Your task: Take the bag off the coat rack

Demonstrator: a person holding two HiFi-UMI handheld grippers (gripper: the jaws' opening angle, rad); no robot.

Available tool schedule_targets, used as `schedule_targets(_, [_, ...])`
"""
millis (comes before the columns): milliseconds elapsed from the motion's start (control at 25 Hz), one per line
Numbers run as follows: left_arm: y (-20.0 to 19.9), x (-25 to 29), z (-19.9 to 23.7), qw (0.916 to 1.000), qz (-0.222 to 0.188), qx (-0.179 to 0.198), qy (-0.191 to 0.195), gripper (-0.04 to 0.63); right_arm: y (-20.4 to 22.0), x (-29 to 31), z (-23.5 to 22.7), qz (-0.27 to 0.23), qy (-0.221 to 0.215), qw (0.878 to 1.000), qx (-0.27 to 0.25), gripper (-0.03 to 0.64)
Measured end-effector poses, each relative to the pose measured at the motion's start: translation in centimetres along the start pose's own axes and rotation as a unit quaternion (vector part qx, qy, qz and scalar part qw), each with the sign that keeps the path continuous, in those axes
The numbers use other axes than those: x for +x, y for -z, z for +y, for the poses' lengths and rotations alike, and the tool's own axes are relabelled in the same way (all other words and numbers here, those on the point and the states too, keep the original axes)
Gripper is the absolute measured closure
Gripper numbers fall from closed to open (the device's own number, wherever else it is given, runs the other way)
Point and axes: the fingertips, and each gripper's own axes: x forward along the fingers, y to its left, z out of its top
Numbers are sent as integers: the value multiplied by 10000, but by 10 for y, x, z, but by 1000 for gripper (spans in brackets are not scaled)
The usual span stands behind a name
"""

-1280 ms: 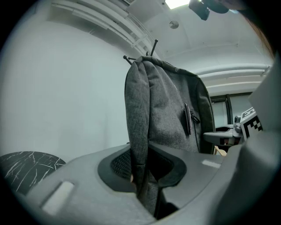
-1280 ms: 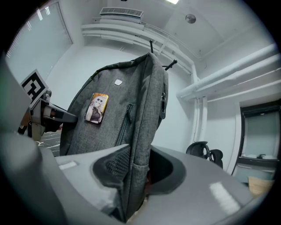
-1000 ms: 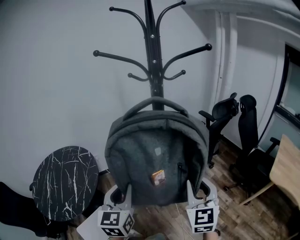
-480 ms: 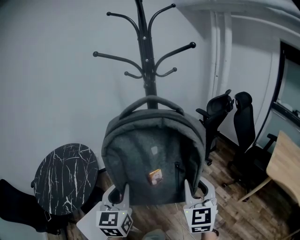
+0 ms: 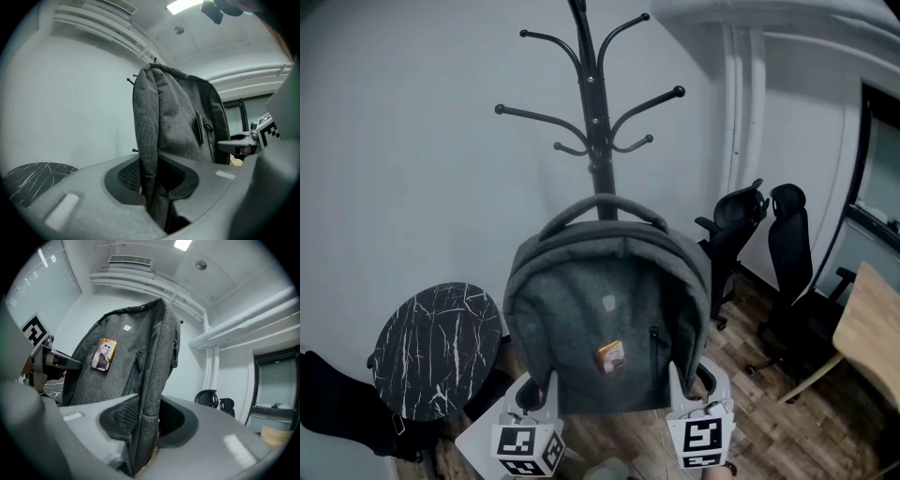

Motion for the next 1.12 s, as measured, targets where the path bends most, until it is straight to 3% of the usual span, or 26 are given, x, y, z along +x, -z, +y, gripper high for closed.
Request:
schedule_targets(680, [-9,-10,1,9996,10,19,268,522,-11,-17,5,64,244,9997,-52,511])
schedule_targets(1120, [-11,-33,22,9992,-41,-5,408,522,-23,-34,34,110,403,9991,-27,511])
